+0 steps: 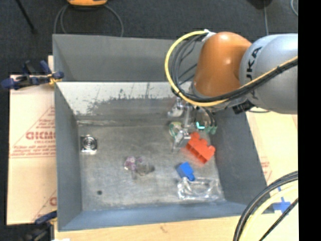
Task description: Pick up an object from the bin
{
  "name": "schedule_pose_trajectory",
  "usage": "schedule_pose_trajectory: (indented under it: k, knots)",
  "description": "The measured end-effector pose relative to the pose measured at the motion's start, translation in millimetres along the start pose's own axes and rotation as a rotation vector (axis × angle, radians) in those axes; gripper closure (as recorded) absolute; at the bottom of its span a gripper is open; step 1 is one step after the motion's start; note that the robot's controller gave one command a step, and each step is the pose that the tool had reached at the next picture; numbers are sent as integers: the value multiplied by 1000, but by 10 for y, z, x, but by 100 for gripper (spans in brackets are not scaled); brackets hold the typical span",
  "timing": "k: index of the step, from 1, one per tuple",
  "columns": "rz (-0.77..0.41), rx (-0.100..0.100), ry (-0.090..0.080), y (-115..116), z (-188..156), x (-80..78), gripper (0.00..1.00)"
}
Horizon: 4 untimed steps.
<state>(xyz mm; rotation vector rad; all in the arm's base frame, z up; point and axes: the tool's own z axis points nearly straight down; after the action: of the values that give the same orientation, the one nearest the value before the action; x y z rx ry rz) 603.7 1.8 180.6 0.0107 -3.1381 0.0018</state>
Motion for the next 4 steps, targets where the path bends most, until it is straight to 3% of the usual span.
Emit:
schedule_pose_trajectory:
  k: [1, 2, 3, 4]
  knots:
    - [-102, -4, -5, 1398, 54, 435, 0]
    - [-142, 0, -11, 1437, 419, -439, 0]
    - [-243, -2, -13, 830, 972, -161, 0]
    - [-86, -3, -6, 1125, 490, 641, 0]
